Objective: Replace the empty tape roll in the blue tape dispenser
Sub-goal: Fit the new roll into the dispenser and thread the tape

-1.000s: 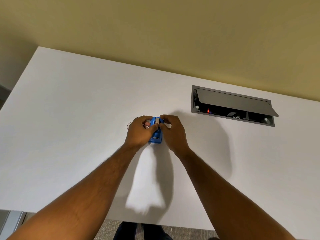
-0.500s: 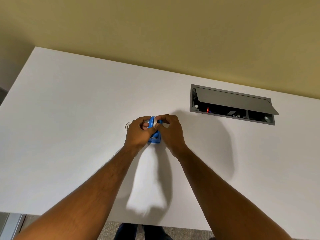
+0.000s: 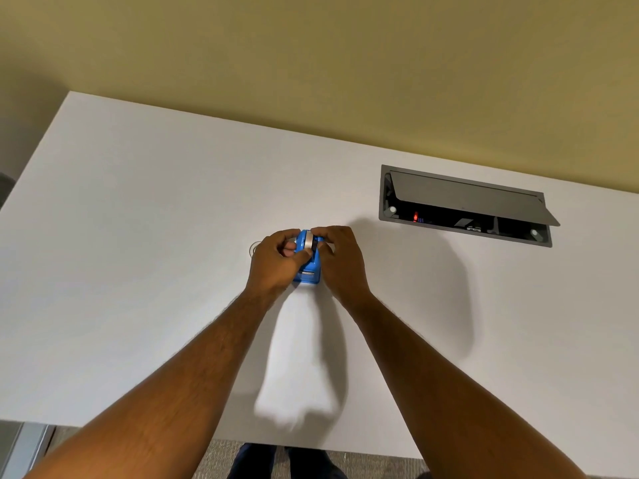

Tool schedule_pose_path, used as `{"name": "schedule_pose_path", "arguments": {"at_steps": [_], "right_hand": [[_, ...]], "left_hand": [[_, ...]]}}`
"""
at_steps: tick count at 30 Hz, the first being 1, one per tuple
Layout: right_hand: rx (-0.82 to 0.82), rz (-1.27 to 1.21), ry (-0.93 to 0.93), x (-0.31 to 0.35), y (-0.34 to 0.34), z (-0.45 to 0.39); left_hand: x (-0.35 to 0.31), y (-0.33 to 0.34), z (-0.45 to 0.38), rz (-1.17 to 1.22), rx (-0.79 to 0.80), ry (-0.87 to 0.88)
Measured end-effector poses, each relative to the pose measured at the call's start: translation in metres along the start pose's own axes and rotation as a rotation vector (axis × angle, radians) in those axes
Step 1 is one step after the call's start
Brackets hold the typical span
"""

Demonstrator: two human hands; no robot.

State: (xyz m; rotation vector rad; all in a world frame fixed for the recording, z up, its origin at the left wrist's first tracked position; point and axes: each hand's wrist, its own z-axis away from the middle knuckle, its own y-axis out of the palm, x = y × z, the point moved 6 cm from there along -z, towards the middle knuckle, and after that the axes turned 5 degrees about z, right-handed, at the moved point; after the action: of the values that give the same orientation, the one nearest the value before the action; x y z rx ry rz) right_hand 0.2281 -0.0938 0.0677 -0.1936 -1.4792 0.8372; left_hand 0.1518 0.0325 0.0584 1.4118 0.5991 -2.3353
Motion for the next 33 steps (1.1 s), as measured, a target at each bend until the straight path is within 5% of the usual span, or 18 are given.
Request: {"name": "schedule_pose_path", "arguments": {"at_steps": [9, 24, 33], "right_hand": [[0.065, 0.005, 0.077, -0.005, 0.007, -0.007], [-0.010, -0.024, -0.033, -0.003, 0.002, 0.007], [0.032, 0.164, -0.127, -0.001, 0.005, 0.005]], "left_hand": [[0.001, 0.001, 0.000, 0.005, -0.006, -0.005], [0.001, 0.001, 0.001, 0.029, -0.010, -0.019], [0.000, 0.001, 0.003, 0.035, -0.013, -0.006]]}}
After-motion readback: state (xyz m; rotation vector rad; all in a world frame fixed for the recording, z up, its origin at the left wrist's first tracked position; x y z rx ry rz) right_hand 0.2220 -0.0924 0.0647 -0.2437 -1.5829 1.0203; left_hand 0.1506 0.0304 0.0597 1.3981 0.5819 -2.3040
